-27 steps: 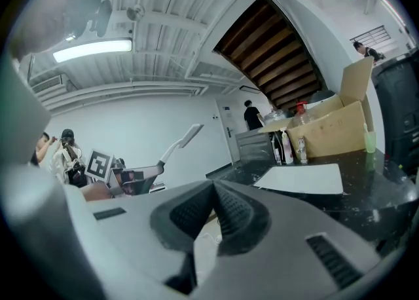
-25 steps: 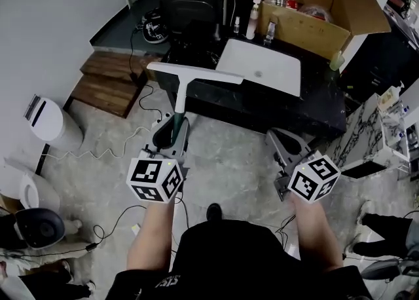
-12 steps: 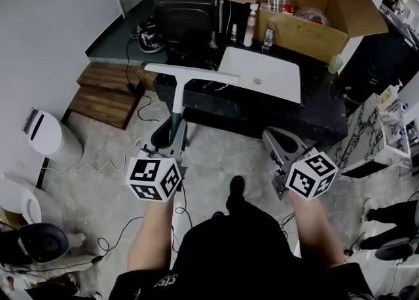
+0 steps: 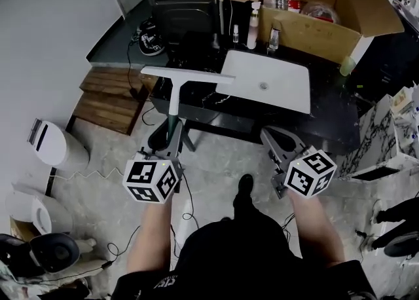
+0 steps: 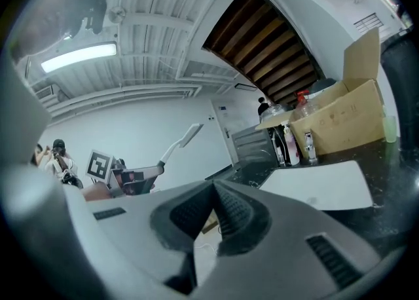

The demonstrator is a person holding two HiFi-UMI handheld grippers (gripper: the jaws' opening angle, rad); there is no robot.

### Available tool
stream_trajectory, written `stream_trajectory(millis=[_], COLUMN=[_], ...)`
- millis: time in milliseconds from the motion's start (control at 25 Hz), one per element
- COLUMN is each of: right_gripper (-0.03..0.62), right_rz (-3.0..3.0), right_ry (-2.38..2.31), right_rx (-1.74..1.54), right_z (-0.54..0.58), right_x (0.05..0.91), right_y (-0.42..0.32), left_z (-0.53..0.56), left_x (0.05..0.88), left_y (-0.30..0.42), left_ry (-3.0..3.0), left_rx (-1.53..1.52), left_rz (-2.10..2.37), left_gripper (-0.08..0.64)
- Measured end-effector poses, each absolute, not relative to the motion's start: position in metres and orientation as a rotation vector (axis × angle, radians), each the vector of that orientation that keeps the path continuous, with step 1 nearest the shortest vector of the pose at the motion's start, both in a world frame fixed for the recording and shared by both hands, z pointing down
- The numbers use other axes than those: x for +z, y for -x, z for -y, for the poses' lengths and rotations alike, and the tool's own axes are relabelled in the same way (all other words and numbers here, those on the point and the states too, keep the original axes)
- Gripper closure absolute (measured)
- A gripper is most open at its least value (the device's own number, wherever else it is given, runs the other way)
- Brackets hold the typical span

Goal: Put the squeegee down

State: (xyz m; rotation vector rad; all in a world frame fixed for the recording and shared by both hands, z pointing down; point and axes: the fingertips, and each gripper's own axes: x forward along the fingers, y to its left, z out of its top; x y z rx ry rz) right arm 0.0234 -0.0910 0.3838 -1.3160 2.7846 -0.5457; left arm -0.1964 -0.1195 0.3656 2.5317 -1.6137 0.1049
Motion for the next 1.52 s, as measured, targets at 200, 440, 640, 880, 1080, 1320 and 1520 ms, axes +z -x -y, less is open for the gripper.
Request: stream_trajectory(millis=[200,440,640,880,1080,1320,1520], right_gripper=[0.587,0.586,0.586,0.587,0.587,0.587,0.586], right_rz=[-2.776,-2.751,-2.754,-2.777,-2.795,-2.825,-2.828], right_ry=[1.329,1.331,1.316,1.305,1.33,1.357,1.367], right_rx=[-0.624,-0.665,-0.7,-0.705,-0.713,-0.755,-0.809], right_z=[0.149,0.222,0.265,0.309,0.338,0.358,0.367], right_x=[0.409,0.413,0.418,0.422,0.425,0.435,0.447], right_y=[-0.043,-0.067,-0.082,-0.09,-0.078,-0.056,-0.04], left_z=[0.183,0.254,0.299,0.339,0.369,0.397,0.414], left_x=[0.384,0.392,0.395,0.395,0.411,0.445,0.477], left_y=[0.184,0.161,0.134,0.124,0.129,0.131,0.135], left_ry=[-2.489,-2.479,-2.49,-2.487,-2.472,-2.463,-2.441], left_rx=[0.136,0.213,0.256,0.249,0.272,0.335,0.407], left_rz=[1.602,1.588,1.558,1.568,1.528,1.445,1.387], left_gripper=[0.457,0.457,0.457,0.457,0.457,0.457,0.457])
